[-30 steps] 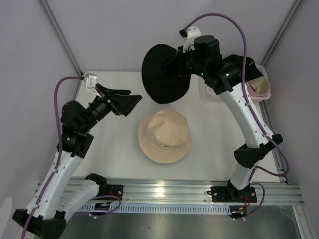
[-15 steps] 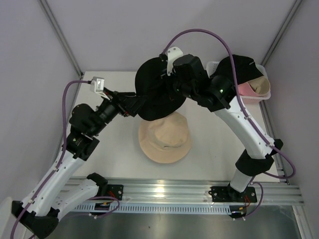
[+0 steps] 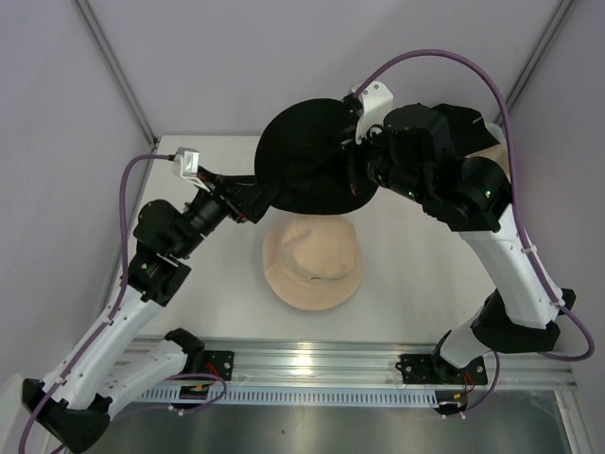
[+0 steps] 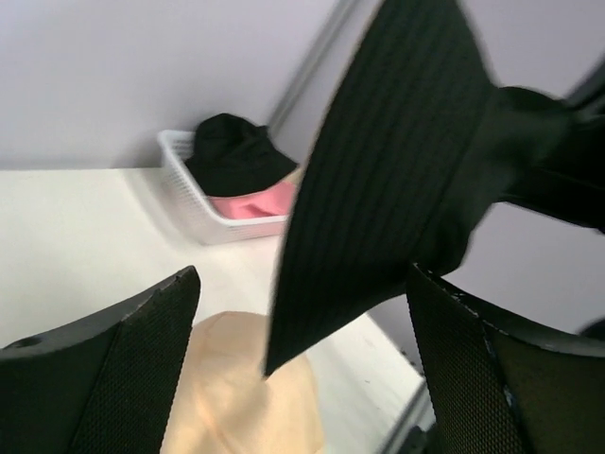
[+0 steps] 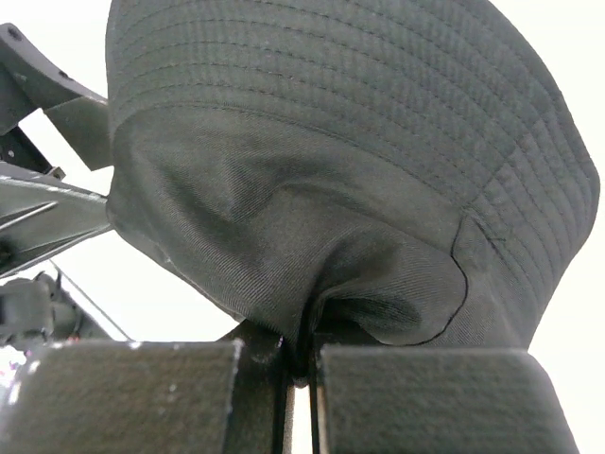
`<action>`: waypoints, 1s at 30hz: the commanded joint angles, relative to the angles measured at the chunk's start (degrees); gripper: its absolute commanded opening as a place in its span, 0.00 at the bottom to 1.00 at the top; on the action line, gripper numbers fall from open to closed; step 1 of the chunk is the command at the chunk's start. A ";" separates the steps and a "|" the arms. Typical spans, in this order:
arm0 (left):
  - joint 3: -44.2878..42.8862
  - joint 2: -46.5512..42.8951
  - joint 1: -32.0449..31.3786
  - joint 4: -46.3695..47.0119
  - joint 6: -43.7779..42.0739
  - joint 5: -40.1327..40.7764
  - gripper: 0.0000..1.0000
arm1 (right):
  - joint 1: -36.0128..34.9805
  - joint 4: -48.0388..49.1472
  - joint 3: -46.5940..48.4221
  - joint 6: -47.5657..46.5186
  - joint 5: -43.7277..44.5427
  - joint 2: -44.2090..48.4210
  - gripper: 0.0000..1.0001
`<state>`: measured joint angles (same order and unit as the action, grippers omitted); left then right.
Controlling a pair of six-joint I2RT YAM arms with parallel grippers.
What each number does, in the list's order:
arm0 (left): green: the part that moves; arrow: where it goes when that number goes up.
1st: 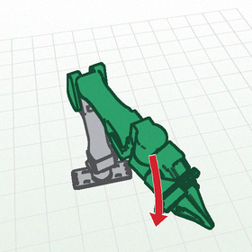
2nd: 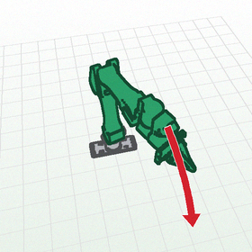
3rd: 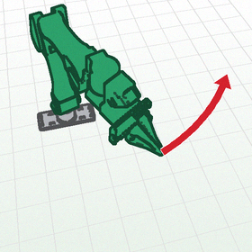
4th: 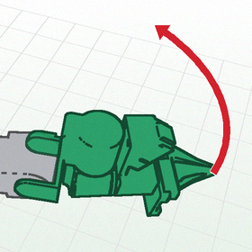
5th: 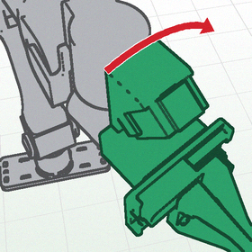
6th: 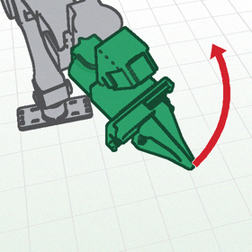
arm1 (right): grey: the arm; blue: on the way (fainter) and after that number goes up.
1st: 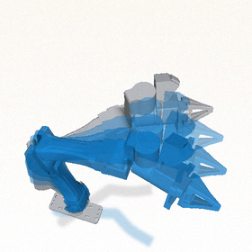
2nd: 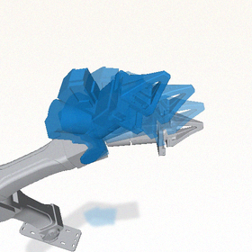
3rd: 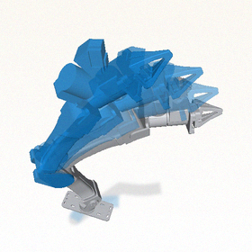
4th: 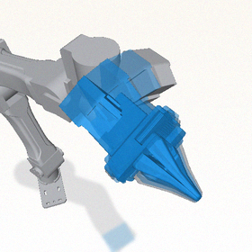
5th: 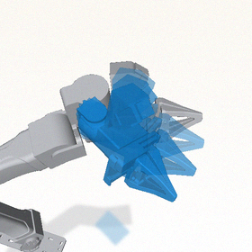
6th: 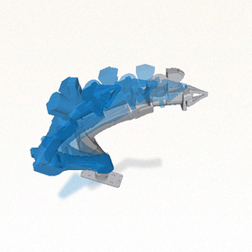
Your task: Stack the hats
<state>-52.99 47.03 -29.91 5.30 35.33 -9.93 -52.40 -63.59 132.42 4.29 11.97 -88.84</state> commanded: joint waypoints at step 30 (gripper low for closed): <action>20.82 -9.31 -2.17 -3.53 24.09 -3.44 0.01 | 0.19 -7.43 -15.24 11.35 -6.86 4.37 0.24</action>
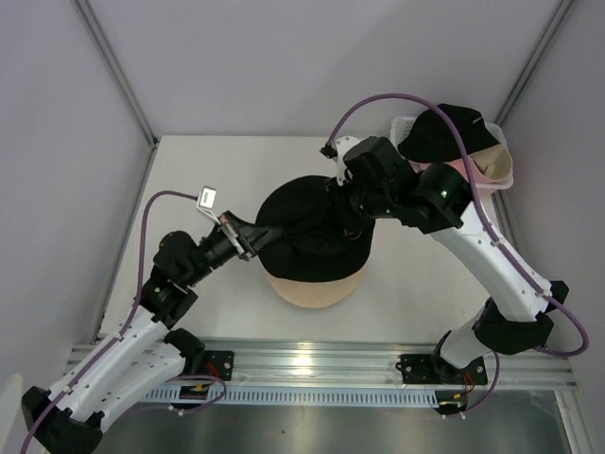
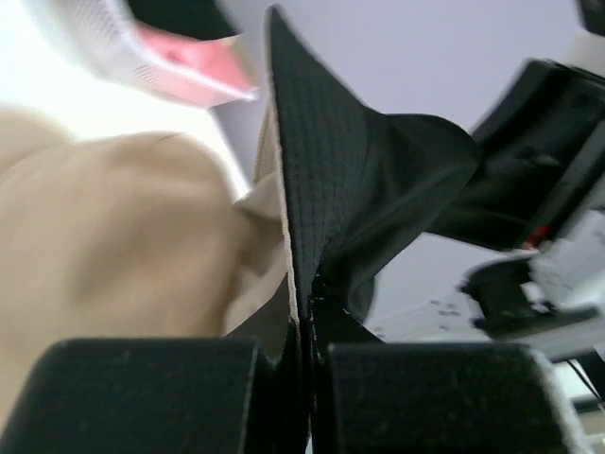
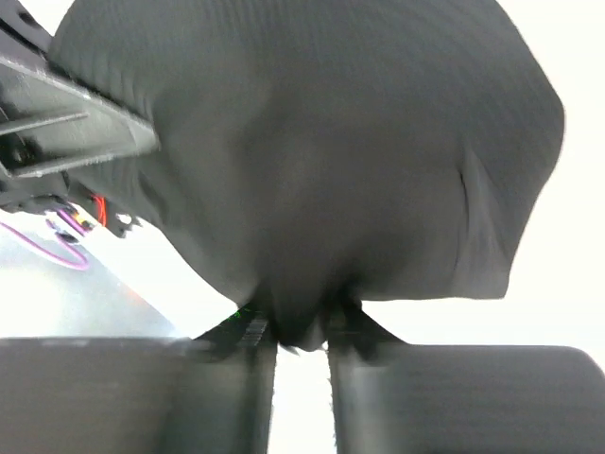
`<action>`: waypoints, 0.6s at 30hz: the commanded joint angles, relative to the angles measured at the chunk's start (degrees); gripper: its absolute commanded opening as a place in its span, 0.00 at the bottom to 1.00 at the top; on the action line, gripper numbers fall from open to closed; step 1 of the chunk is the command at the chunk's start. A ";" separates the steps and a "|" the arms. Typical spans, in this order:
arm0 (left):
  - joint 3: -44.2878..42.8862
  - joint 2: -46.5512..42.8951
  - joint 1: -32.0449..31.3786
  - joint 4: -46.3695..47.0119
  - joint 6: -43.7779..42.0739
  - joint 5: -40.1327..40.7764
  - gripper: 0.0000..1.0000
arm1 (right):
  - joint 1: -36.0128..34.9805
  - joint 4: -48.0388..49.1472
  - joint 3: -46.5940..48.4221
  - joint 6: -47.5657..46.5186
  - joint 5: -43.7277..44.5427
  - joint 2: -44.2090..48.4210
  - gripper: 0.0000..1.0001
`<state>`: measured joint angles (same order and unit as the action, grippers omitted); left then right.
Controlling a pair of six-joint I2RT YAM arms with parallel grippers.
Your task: Stack the hats
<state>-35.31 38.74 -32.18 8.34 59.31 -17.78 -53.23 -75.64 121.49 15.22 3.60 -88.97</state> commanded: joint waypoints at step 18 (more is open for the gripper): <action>17.37 -6.39 0.10 -2.80 -4.81 9.51 0.01 | 29.31 36.51 -43.58 20.79 -6.92 31.63 0.99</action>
<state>-20.34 35.22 -32.18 5.48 58.24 -10.02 -26.63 -46.98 85.34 26.94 -2.28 -60.07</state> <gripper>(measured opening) 0.012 0.992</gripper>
